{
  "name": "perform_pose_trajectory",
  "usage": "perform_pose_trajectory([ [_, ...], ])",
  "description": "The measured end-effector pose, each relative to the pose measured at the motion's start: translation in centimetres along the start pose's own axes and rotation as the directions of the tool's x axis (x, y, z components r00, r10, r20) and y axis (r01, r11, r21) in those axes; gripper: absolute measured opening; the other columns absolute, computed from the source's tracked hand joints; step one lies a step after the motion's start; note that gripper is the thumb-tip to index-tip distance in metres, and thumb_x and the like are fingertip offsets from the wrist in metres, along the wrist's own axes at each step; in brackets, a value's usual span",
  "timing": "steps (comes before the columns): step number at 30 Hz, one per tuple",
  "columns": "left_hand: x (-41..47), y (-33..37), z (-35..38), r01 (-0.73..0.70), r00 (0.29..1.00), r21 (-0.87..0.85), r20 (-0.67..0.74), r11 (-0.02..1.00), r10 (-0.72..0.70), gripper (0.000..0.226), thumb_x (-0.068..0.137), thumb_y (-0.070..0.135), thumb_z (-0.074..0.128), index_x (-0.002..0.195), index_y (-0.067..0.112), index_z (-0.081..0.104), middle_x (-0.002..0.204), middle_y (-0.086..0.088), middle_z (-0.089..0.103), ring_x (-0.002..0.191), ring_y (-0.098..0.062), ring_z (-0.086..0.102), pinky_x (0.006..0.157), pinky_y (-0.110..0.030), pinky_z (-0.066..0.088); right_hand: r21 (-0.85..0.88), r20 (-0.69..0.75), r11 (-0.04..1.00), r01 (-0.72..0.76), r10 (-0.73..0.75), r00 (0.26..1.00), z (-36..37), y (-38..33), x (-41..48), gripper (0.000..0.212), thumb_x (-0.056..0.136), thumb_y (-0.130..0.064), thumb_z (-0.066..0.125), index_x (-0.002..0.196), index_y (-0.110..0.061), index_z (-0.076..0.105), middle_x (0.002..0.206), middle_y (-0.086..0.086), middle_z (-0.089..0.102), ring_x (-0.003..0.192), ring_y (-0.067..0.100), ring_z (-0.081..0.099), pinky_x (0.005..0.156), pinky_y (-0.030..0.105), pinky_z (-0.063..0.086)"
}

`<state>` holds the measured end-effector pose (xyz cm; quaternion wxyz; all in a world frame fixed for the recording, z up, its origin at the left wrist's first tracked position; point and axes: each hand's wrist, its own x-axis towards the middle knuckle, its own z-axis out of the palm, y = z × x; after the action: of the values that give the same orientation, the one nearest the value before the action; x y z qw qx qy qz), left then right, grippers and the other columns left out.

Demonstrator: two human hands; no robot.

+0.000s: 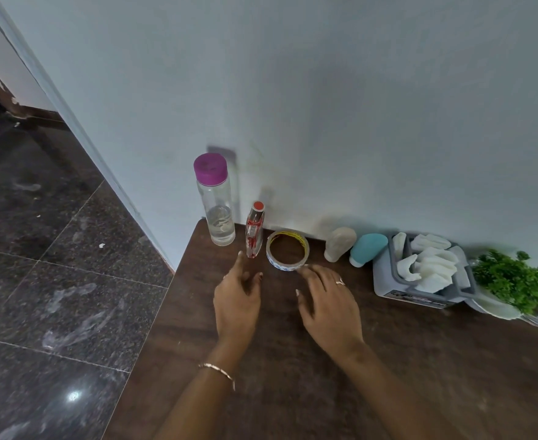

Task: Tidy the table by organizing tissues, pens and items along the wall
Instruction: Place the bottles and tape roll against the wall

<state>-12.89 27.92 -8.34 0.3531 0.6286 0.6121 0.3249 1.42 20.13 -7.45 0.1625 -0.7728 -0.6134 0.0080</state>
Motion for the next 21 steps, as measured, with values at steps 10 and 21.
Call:
perform_pose_trajectory([
  [10, -1.7, 5.4, 4.7, -0.328, 0.926, -0.063, 0.177, 0.942, 0.334, 0.043, 0.083, 0.027, 0.071, 0.123, 0.02, 0.056, 0.122, 0.002, 0.057, 0.112, -0.013, 0.054, 0.096, -0.028, 0.047, -0.199, -0.27, 0.953, -0.229, 0.171, 0.948, -4.7, 6.1, -1.5, 0.039, 0.081, -0.028, 0.066, 0.118, -0.02, 0.059, 0.121, 0.0, 0.059, 0.125, 0.021, 0.044, 0.108, 0.046, 0.023],
  [21, 4.1, 10.3, 8.1, -0.516, 0.784, 0.117, 0.462, 0.848, 0.414, 0.035, 0.083, 0.018, 0.067, 0.117, 0.015, 0.057, 0.112, -0.007, 0.065, 0.103, -0.025, 0.058, 0.085, -0.032, 0.046, -0.269, -0.107, 0.957, -0.109, 0.083, 0.991, -7.5, 9.8, 3.5, 0.051, 0.076, -0.021, 0.068, 0.125, -0.022, 0.055, 0.121, -0.004, 0.061, 0.127, 0.024, 0.046, 0.103, 0.046, 0.013],
])
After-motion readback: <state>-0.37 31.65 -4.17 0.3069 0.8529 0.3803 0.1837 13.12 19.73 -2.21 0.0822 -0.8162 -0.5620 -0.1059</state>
